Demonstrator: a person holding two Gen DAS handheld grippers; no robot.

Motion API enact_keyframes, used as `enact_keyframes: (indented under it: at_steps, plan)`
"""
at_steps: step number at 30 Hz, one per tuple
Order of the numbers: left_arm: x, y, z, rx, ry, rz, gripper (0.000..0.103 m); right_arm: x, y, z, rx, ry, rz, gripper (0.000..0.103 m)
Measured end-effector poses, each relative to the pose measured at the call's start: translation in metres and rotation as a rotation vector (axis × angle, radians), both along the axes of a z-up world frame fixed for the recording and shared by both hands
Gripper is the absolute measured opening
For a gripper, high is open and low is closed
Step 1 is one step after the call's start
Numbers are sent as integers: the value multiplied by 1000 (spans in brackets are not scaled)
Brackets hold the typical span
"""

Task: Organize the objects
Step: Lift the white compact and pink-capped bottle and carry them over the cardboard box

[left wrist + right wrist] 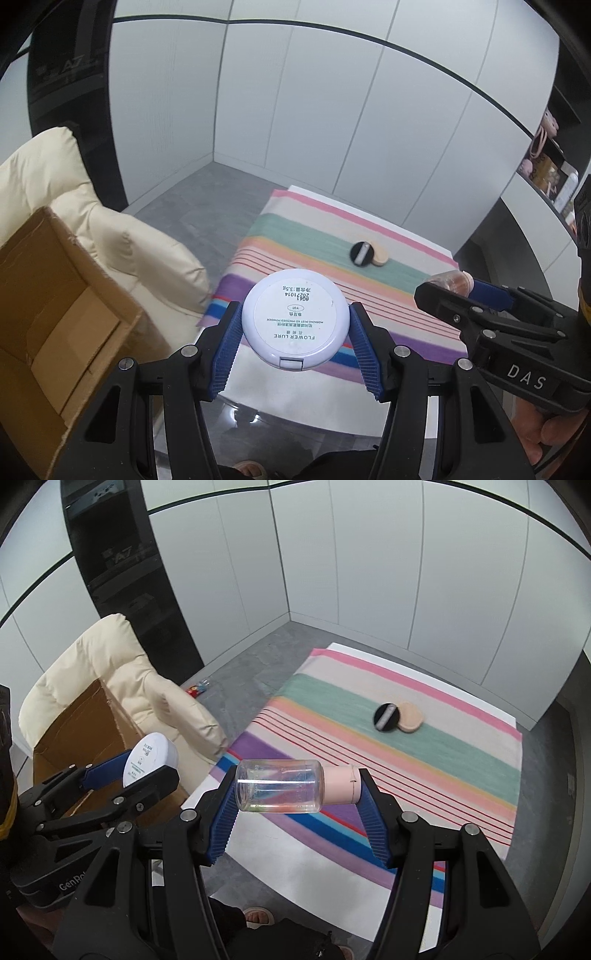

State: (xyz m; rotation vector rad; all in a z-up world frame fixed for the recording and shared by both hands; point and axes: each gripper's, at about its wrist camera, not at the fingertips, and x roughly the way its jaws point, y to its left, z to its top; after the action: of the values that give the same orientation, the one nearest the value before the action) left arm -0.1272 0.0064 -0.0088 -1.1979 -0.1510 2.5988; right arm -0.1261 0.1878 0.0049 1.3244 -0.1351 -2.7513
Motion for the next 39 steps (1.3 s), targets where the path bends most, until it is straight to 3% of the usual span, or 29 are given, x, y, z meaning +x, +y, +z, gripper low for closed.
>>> enact_keyframes:
  at_steps: [39]
  plan:
    - [37,-147,4,-30,11,239,58,-23,-158,6,21,26,286,63]
